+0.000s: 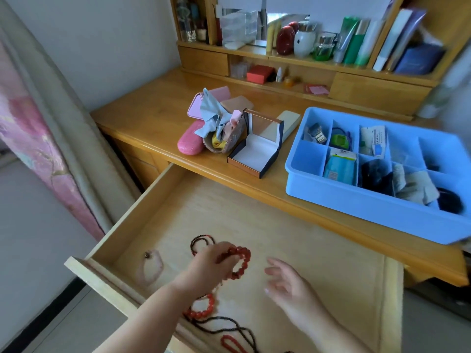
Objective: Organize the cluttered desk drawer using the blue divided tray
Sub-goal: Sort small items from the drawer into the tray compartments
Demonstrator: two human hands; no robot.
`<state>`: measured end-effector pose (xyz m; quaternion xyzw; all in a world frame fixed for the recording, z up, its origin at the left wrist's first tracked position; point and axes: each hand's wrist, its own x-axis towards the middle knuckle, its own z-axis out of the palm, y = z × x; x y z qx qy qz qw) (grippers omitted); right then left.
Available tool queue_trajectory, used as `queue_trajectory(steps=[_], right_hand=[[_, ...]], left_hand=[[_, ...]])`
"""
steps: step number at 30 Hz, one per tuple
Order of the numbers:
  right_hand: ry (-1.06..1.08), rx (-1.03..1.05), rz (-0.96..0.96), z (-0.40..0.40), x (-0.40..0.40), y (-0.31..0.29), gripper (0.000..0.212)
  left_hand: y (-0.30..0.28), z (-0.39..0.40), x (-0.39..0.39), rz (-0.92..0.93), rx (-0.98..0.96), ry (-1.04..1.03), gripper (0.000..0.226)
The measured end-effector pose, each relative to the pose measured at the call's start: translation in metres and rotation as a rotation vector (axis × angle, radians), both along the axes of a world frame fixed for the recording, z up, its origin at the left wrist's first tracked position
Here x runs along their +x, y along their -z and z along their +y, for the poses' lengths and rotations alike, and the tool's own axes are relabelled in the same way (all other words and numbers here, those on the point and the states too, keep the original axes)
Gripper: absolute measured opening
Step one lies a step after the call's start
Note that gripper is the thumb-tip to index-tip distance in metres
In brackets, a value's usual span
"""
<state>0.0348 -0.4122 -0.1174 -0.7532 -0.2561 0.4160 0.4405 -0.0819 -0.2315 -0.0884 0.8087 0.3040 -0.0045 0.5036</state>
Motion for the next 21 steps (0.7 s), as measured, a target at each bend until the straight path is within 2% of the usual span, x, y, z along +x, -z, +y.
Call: queue_trajectory(steps=[2,5,8,11,13,15,17,19,21], right_hand=[[0.077,0.083,0.240,0.014,0.003,-0.017,0.049],[0.154,0.134,0.535,0.020,0.011,-0.034,0.021],[0.206,0.165,0.648,0.007,0.021,-0.029,0.023],[0.195,0.200,0.810,-0.008,0.031,-0.024,0.028],[0.188,0.180,0.795,-0.011,0.038,-0.025,0.026],[0.087,0.135,0.687,-0.014,0.042,-0.024,0.018],[0.035,0.146,0.489,-0.011,0.036,-0.020,0.027],[0.165,0.150,0.267,-0.006,0.038,-0.013,0.045],[0.204,0.150,0.223,-0.010,0.040,-0.014,0.043]], left_hand=[[-0.016,-0.022,0.013,-0.095,-0.233,0.045,0.014],[-0.027,-0.037,0.030,-0.148,-0.293,-0.036,0.014],[-0.035,-0.017,0.045,-0.142,-0.043,-0.144,0.014],[-0.055,0.021,0.068,-0.267,0.187,-0.194,0.020],[-0.069,0.049,0.089,-0.304,0.458,-0.140,0.028],[-0.076,0.073,0.111,-0.229,0.743,-0.016,0.041],[-0.079,0.089,0.129,-0.066,0.874,0.056,0.044],[-0.080,0.092,0.140,0.058,1.008,0.126,0.033],[-0.078,0.085,0.144,0.079,1.075,0.195,0.025]])
